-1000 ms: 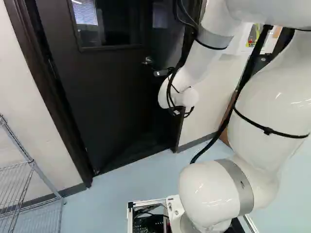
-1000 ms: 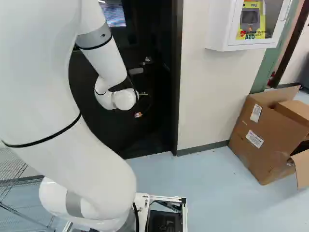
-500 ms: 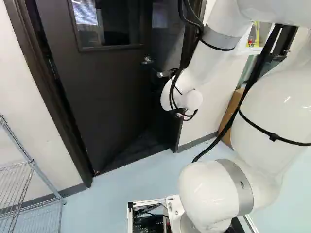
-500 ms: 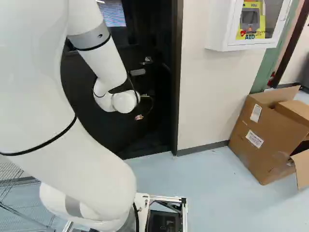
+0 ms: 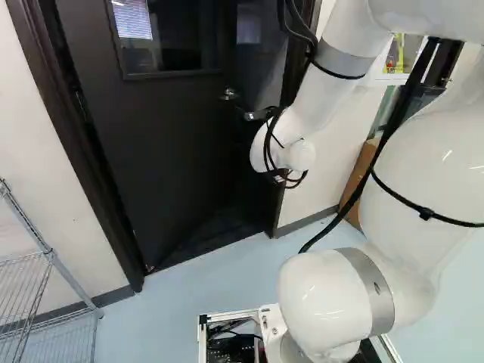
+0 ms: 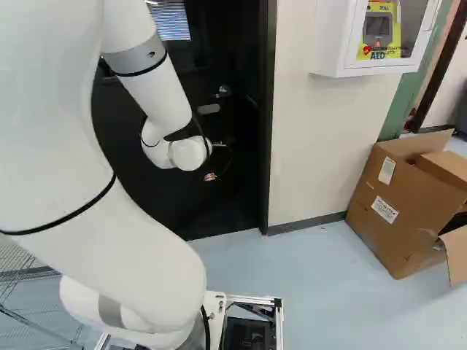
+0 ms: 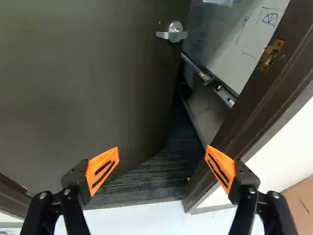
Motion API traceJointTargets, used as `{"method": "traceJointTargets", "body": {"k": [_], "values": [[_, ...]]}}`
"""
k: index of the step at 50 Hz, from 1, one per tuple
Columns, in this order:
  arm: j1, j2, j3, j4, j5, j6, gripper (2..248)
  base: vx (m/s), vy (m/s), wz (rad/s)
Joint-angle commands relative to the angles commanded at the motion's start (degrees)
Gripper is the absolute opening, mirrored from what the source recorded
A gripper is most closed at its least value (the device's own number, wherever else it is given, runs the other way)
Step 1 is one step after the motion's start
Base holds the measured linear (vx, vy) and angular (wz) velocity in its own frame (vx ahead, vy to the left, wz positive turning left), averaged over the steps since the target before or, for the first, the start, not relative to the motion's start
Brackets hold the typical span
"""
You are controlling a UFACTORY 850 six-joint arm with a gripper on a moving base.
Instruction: Open the door and move inside
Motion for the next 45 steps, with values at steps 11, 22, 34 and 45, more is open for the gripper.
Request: {"method": "traceJointTargets", "body": {"k": [11,22,34,45], "values": [[0.00,0.00,0.00,0.00,0.00,0.00,247,0.000,0.000,0.000],[0.00,0.00,0.00,0.00,0.00,0.00,247,0.000,0.000,0.000],[0.00,0.00,0.00,0.00,0.00,0.00,247,0.000,0.000,0.000],[0.00,0.00,0.00,0.00,0.00,0.00,247,0.000,0.000,0.000]]}}
